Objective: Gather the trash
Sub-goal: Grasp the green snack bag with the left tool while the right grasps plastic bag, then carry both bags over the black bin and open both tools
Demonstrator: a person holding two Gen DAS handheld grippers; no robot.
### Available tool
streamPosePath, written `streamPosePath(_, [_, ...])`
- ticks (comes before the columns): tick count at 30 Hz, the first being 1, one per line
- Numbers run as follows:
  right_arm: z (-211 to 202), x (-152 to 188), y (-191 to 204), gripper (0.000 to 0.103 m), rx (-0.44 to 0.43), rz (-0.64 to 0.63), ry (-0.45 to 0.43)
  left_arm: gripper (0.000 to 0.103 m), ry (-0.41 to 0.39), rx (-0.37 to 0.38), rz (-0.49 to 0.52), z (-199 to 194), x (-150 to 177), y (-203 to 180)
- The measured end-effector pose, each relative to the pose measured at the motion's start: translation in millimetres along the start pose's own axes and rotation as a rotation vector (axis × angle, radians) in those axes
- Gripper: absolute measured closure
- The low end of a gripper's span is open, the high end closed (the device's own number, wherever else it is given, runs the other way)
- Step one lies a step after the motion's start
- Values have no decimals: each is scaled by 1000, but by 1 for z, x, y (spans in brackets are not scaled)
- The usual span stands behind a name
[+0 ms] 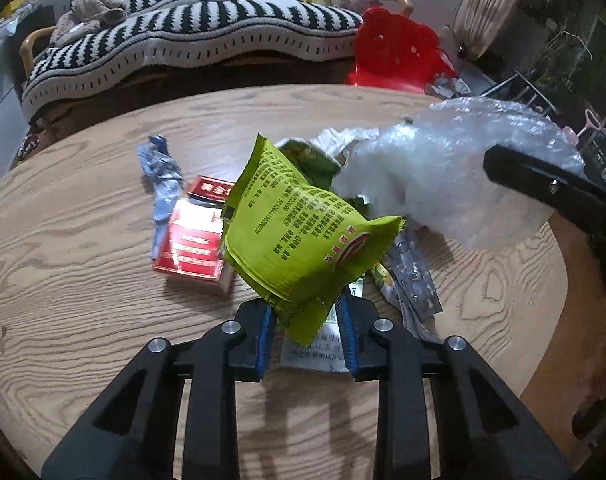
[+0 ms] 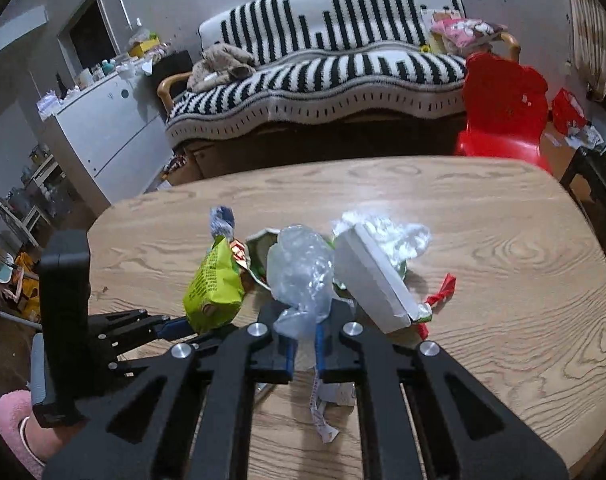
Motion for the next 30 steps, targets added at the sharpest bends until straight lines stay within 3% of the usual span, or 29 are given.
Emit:
streamPosePath(12, [-51,-1,21,95,12,-11,-59,76,-20,-41,-8,-43,17,4])
streamPosePath(16, [-65,1,27,95,14,-16,-75,76,-18,-102,-11,-55,23,8])
streamPosePath(19, [-71,6,28,95,13,-14,-74,77,-6,-45,-5,-60,29,3])
streamPosePath(24, [-91,26,18,95,40,9,-81,81,-14,-13,16,-69,38,-15])
streamPosePath(30, [-136,65,-20,95,119,68,-100,82,-23,26,122,-78,56,-77])
Point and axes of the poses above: each gripper's, at about its wrist camera, not at the fingertips, and z roughly the way its jaws point, y to its left, x to its underside, the point moved 4 cm from there along z, roughly the way its jaws point, and after that the axes turned 7 degrees about y, right-handed, at the moved point
